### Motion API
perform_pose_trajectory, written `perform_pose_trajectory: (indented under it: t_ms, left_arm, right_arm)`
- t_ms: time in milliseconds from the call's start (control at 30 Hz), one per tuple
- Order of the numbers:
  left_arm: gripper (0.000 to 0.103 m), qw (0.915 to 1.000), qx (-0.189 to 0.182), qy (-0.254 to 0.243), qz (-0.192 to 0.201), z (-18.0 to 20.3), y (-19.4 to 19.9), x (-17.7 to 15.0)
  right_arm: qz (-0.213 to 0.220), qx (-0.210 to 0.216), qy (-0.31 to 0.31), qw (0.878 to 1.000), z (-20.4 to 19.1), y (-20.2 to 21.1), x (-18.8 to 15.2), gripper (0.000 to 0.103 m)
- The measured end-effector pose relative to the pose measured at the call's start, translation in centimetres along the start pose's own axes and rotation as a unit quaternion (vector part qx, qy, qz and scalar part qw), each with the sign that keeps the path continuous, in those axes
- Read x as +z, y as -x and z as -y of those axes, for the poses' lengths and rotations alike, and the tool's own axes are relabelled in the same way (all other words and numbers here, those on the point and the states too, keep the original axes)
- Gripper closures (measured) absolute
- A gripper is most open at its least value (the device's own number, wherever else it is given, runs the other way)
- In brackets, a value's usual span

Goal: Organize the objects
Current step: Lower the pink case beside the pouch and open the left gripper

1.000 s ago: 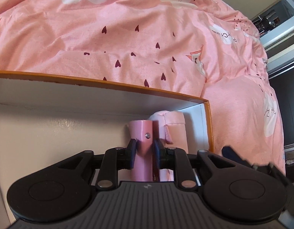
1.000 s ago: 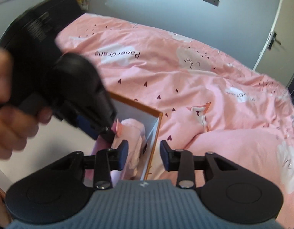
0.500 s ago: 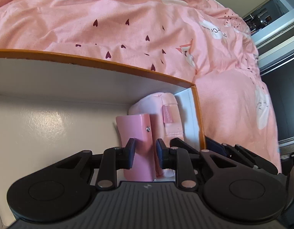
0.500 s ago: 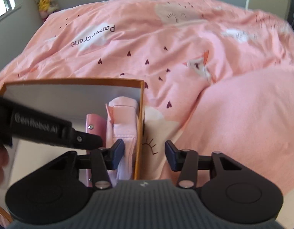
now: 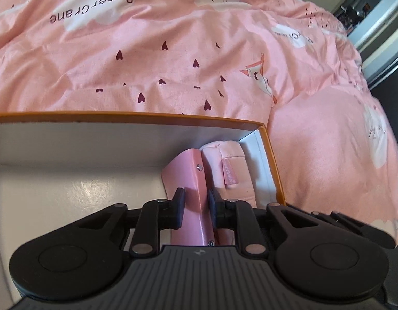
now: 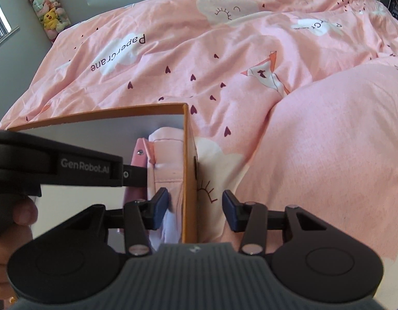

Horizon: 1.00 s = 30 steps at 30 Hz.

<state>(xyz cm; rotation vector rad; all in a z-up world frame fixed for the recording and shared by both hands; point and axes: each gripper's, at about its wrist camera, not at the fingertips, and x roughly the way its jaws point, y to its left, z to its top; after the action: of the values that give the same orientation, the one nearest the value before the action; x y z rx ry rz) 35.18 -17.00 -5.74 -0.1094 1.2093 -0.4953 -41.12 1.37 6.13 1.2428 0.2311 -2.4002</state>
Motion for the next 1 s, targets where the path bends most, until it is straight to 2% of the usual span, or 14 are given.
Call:
perform_pose_trajectory:
  t_ms: [100, 133, 167, 233, 333, 500, 833, 1000]
  left_arm:
    - [0.08, 0.9993, -0.028, 0.026, -0.002, -1.1, 0.3, 0.2]
    - [0.078, 0.9985, -0.041, 0.036, -0.004, -1.6, 0.4, 0.2]
    - [0.071, 0.9975, -0.057, 0.043, -0.003, -1.9, 0.7, 0.1]
    - [0.068, 0.9957, -0.077, 0.052, 0.0, -2.2, 1.1, 0.1]
    - [0.07, 0.9969, -0.066, 0.042, 0.005, -2.0, 1.5, -0.1]
    - [0.082, 0.9978, -0.056, 0.033, 0.012, -1.9, 2.0, -0.5]
    - [0.085, 0.999, -0.039, 0.012, 0.017, -1.6, 2.3, -1.2]
    - [0.088, 0.9994, -0.031, 0.004, 0.013, -1.3, 1.8, -1.3]
  right_arm:
    - [0.003, -0.007, 0.005, 1.0, 0.0, 0.1, -0.1, 0.049]
    - [0.004, -0.008, 0.004, 1.0, 0.0, 0.1, -0.1, 0.049]
    - [0.003, -0.006, 0.002, 1.0, 0.1, 0.1, -0.1, 0.049]
    - [0.003, -0.004, -0.003, 1.0, 0.2, 0.1, -0.1, 0.049]
    - [0.003, -0.006, -0.001, 1.0, 0.1, 0.2, -0.1, 0.049]
    - [0.006, -0.009, 0.008, 1.0, -0.2, 0.6, -0.2, 0.049]
    - [0.014, -0.008, 0.016, 1.0, -0.8, 1.9, -0.2, 0.045]
    - [0.022, -0.027, 0.034, 0.999, -1.3, 2.7, -0.3, 0.044]
